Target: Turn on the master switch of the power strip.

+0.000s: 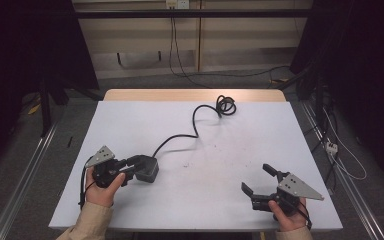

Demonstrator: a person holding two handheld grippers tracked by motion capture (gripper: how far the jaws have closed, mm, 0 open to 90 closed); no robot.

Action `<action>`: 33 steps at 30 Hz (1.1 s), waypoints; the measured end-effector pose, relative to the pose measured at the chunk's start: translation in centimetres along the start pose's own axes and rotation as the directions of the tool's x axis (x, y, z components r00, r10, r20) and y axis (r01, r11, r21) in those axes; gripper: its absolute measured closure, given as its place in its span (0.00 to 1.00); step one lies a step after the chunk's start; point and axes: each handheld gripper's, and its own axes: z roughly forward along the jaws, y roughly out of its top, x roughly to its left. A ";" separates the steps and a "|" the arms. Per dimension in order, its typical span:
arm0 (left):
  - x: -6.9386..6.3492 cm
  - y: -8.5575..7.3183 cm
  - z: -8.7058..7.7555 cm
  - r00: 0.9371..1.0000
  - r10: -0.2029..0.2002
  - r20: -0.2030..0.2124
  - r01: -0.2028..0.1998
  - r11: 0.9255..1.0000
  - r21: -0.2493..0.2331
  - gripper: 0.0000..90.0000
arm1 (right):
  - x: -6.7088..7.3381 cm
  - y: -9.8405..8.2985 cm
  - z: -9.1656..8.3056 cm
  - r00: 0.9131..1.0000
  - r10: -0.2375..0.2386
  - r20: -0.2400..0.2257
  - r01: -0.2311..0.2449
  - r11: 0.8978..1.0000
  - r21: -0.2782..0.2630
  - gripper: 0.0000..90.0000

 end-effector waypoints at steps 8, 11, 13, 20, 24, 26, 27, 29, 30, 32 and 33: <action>-0.2 0.1 0.2 1.000 -0.007 0.013 0.006 1.000 0.020 0.40 | 0.0 -0.1 0.0 1.000 0.004 0.000 -0.004 1.000 0.001 0.04; -0.3 0.1 0.1 1.000 -0.003 0.012 0.003 1.000 0.025 0.31 | 0.1 0.0 0.2 1.000 0.002 -0.005 -0.002 1.000 0.000 0.04; -0.3 0.0 0.0 1.000 0.006 0.017 -0.007 1.000 0.022 0.26 | 0.1 0.1 0.2 1.000 0.001 -0.008 -0.001 1.000 -0.002 0.04; -0.1 0.0 -0.4 0.999 -0.003 0.038 0.003 1.000 0.009 0.16 | 0.2 0.1 0.6 1.000 -0.002 -0.013 0.002 1.000 0.003 0.04; 0.0 0.0 -0.5 0.999 0.008 0.045 -0.008 1.000 0.005 0.12 | 0.3 0.1 0.5 1.000 -0.003 -0.011 0.003 1.000 0.004 0.04; 0.1 0.0 -0.7 0.999 0.008 0.046 -0.008 1.000 -0.001 0.10 | 0.3 0.1 0.5 1.000 -0.003 -0.011 0.003 1.000 0.005 0.04; 0.1 0.0 -0.8 0.999 0.011 0.048 -0.011 1.000 -0.001 0.10 | 0.3 0.1 0.4 1.000 -0.002 -0.012 0.002 1.000 0.005 0.04; 0.2 0.0 -0.9 0.999 0.013 0.049 -0.013 1.000 -0.003 0.10 | 0.3 0.1 0.4 1.000 -0.002 -0.011 0.002 1.000 0.005 0.04; 0.3 0.0 -1.0 0.999 0.019 0.050 -0.018 1.000 -0.003 0.10 | 0.3 0.1 0.3 1.000 -0.002 -0.011 0.002 1.000 0.006 0.04; 0.4 -0.1 -1.2 0.998 0.015 0.054 -0.015 1.000 -0.008 0.09 | 0.3 0.1 0.3 1.000 -0.001 -0.011 0.001 1.000 0.006 0.04; 0.5 -0.2 -1.3 0.998 0.017 0.054 -0.016 1.000 -0.007 0.09 | 0.3 0.1 0.3 1.000 0.000 -0.011 0.000 1.000 0.006 0.04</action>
